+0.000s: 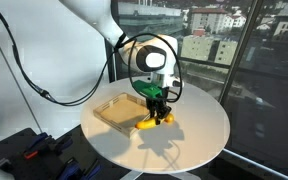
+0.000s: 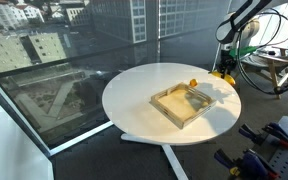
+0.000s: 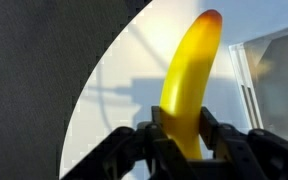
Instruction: Put the banana in the box
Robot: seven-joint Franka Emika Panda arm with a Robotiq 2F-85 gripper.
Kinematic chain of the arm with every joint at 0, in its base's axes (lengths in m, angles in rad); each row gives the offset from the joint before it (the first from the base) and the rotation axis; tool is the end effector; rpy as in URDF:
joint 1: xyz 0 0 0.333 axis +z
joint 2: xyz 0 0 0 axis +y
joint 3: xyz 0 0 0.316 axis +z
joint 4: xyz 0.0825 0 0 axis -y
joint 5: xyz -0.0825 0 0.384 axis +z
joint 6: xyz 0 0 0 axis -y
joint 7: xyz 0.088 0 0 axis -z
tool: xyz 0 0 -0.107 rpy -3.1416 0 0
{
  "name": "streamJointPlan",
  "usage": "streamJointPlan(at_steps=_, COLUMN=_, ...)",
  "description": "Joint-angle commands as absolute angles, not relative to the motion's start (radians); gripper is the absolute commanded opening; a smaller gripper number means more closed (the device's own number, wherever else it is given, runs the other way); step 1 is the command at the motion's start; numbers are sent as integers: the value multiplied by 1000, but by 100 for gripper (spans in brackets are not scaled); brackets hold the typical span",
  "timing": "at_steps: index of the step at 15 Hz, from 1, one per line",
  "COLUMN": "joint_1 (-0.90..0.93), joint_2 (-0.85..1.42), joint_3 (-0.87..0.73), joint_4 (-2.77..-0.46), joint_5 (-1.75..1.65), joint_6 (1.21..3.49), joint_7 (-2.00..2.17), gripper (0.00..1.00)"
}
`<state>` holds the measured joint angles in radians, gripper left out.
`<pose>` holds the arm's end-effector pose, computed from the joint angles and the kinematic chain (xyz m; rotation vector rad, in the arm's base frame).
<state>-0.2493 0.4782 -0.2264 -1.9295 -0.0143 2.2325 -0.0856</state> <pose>0.5408 -0.2741 0.2319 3.0113 -0.5546 -0.2909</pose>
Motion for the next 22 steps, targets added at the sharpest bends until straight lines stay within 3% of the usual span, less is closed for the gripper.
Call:
streamJointPlan(at_steps=1, joint_1=-244, joint_2=426, joint_3=-219, joint_4=-1974, joint_5=-44, joint_6=2221, joint_7=-84, gripper=16)
streamJointPlan(at_steps=10, joint_1=-222, joint_2=414, joint_3=-216, joint_4=-2019, joint_5=-72, joint_6=2227, joint_7=-79, gripper=16)
streamJointPlan(at_steps=11, joint_1=-232, joint_2=459, joint_3=-210, joint_4=-1982, joint_5=-53, joint_6=2230, joint_7=-82, gripper=41)
streamJointPlan(at_steps=22, joint_1=-231, joint_2=449, joint_3=-209, joint_4=-1991, joint_5=-54, joint_6=2230, joint_7=-82, gripper=41)
